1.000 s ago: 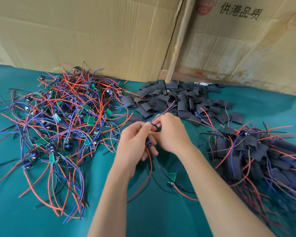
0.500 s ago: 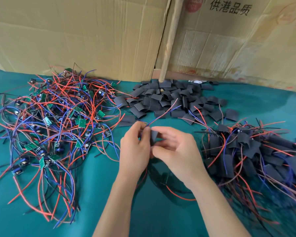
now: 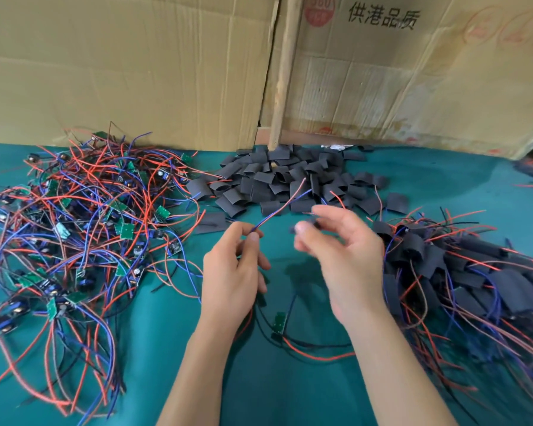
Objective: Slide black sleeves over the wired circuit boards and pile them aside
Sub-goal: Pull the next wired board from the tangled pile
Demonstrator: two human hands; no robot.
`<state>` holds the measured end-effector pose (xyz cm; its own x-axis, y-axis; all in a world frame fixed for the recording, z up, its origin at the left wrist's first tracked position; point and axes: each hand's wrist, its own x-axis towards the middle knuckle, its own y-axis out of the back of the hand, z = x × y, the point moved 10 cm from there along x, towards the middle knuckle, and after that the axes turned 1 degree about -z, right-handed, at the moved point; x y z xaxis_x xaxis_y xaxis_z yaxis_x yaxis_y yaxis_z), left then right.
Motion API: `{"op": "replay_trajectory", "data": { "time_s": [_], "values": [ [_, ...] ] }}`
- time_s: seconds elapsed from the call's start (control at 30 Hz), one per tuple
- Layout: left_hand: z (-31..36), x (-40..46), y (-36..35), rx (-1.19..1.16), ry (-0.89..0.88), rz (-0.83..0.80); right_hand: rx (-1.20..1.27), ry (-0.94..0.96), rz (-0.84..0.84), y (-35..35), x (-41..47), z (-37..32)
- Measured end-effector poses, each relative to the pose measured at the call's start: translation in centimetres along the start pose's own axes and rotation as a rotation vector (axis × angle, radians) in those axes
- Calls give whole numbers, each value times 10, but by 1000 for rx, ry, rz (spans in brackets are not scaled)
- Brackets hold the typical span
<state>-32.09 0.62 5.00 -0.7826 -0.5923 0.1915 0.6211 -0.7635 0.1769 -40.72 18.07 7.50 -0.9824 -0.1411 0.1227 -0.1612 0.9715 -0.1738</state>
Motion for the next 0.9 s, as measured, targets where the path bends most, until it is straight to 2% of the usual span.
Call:
{"op": "replay_trajectory", "data": {
  "time_s": [0.07, 0.17, 0.43, 0.7, 0.9],
  "values": [
    [1, -1, -3, 4, -6, -20, 72, 66, 164, 29, 7, -12],
    [2, -3, -9, 13, -19, -53, 186, 106, 240, 49, 13, -19],
    [-1, -4, -16, 39, -15, -117, 209, 101, 169, 42, 13, -21],
    [1, -1, -11, 4, -5, -86, 218, 49, 251, 54, 13, -12],
    [0, -2, -13, 15, -1, -105, 234, 18, 119, 34, 13, -10]
  ]
}}
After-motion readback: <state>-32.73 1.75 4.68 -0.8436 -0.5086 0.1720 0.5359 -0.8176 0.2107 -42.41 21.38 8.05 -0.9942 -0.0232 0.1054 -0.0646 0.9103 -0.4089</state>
